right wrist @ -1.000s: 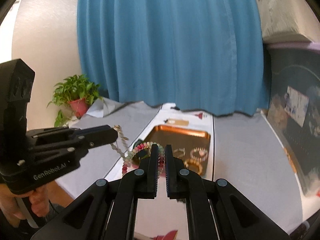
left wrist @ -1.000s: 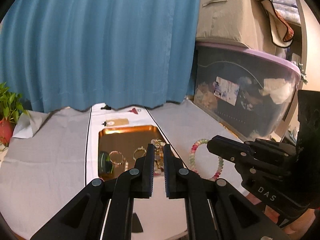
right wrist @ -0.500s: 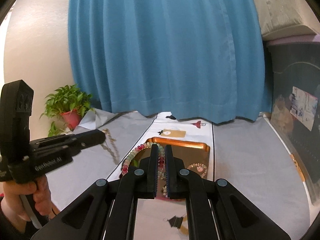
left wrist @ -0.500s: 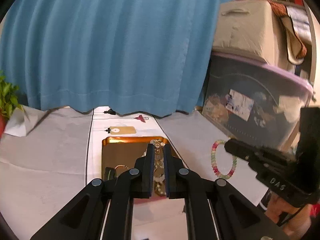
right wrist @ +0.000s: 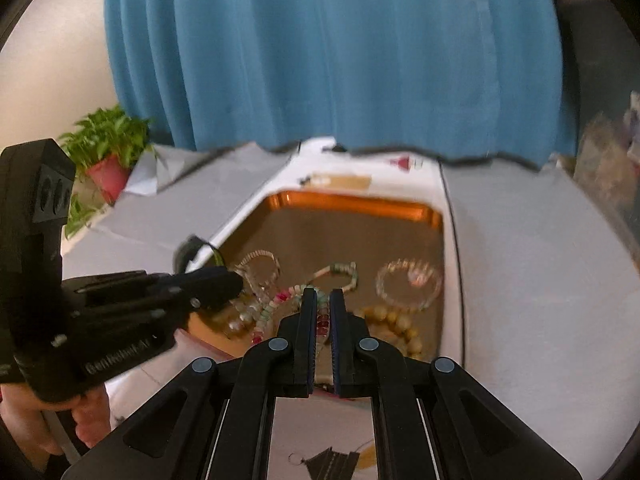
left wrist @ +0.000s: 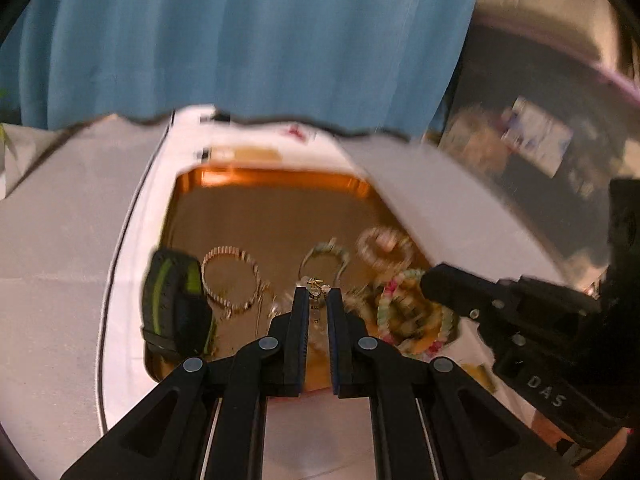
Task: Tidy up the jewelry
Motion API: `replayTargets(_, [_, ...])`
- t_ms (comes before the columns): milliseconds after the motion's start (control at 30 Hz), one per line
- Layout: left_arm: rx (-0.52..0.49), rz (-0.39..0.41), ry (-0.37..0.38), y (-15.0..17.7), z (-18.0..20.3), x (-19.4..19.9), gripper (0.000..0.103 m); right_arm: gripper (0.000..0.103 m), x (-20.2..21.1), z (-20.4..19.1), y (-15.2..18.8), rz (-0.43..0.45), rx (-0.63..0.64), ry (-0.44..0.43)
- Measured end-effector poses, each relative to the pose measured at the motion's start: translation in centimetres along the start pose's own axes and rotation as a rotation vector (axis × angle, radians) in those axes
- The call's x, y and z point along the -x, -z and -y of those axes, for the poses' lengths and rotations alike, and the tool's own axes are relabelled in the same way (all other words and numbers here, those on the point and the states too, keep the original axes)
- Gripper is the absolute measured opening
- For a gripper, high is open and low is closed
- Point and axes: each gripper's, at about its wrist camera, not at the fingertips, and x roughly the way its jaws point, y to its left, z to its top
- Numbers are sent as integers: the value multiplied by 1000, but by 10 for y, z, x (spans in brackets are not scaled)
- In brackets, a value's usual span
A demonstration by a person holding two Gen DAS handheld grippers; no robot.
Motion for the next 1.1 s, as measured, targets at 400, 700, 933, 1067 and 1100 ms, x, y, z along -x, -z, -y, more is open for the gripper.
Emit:
replayTargets(400, [-2,97,-91,-18,21,89,84,63,34,5,19,-43,-101,45])
replayTargets(700, [-8,106,-268,3,89,226,101,97,179,-60,8,37,-1,82])
replayTargets(933, [25,104,-255,58,131,306,103,99,272,-100,24,-5,-30,104])
replayTargets(1067, [32,72,-220,74,145,332,103,99,307,-120,39,-45,-42,87])
replayTargets(1100, [38,80,-231,77,148,339,103,99,315,-126,42,-45,-37,104])
